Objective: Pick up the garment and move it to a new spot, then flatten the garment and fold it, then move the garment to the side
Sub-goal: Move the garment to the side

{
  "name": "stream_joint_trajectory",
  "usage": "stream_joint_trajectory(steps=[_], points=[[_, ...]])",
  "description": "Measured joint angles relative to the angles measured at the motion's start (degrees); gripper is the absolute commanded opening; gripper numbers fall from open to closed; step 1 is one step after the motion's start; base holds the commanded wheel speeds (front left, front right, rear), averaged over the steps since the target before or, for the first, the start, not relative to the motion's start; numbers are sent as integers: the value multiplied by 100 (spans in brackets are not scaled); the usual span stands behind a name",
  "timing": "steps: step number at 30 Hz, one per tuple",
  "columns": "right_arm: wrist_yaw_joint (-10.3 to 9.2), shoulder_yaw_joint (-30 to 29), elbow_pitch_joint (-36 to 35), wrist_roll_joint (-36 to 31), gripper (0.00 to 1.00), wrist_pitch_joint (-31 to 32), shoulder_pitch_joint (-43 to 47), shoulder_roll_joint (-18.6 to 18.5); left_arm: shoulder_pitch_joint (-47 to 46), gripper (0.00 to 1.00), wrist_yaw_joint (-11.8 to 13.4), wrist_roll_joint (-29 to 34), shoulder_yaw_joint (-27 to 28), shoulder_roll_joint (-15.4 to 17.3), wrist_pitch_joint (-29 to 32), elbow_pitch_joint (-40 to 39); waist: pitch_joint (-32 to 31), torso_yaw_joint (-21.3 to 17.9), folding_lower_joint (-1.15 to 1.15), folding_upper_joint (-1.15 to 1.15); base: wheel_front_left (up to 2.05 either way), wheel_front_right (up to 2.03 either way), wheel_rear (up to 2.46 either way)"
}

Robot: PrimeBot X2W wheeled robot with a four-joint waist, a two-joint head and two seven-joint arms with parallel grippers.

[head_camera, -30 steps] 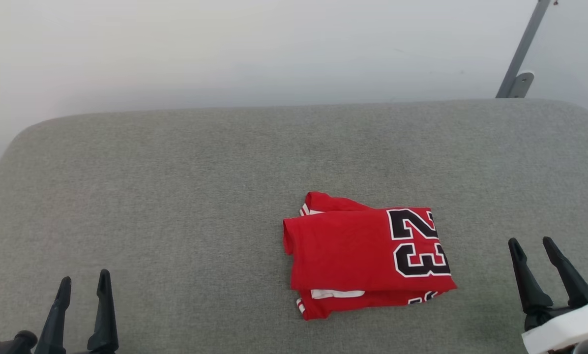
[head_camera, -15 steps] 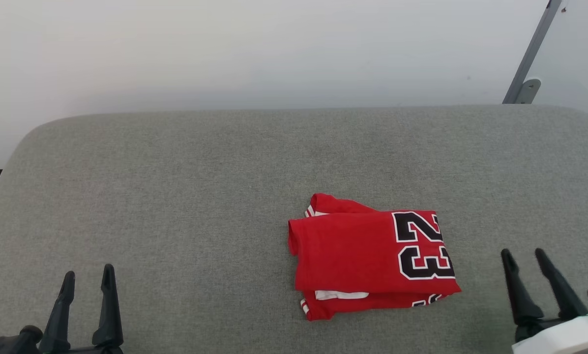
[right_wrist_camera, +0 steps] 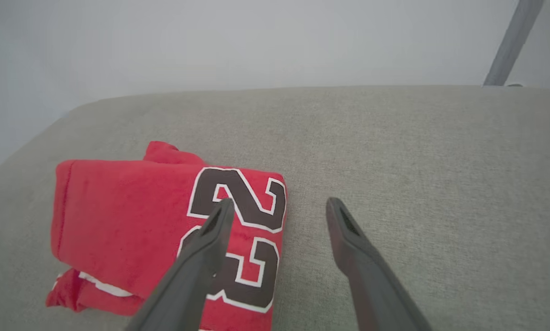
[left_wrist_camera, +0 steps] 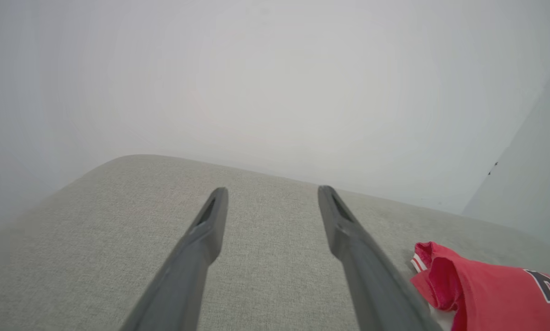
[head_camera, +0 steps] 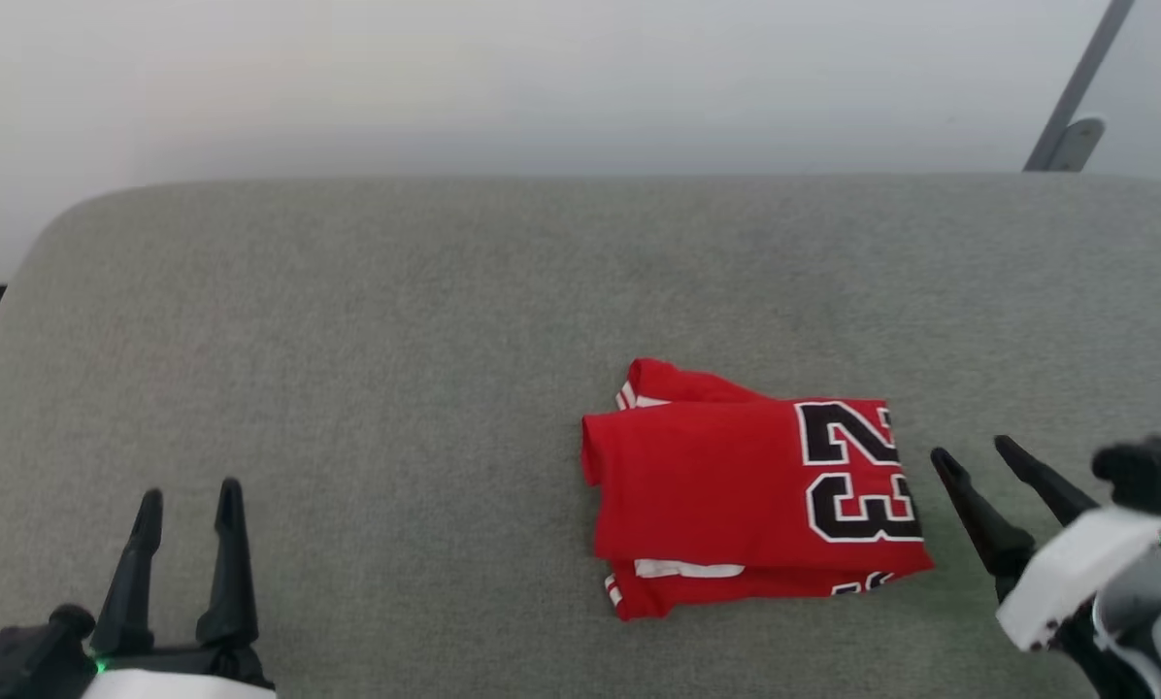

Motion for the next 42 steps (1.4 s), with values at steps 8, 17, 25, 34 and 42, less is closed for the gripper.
stream_joint_trajectory(steps=[8, 17, 25, 34, 42], points=[[0, 576, 245, 366, 100, 1379, -803, -481, -292, 100, 0, -1, -230, 46, 0, -62, 430, 217, 0, 0, 0, 0, 0], [1, 1184, 527, 818, 100, 2899, -1411, -758, -599, 100, 0, 0, -505, 60, 0, 9, 870, 539, 0, 0, 0, 0, 0], [-1, 1600, 991, 1155, 49, 3946, -2011, -714, -793, 100, 0, -35, -665, 99, 0, 89, 1093, 756, 0, 0, 0, 0, 0], [10, 1628, 977, 1381, 0, 3929, -2249, -735, -1056, 100, 0, -37, -823, 231, 0, 182, 1175, 709, 0, 0, 0, 0, 0], [7, 1321, 739, 1344, 0, 3827, -2486, -1140, -1427, 100, 0, 7, -904, 445, -1, 174, 1314, 367, 0, 0, 0, 0, 0]])
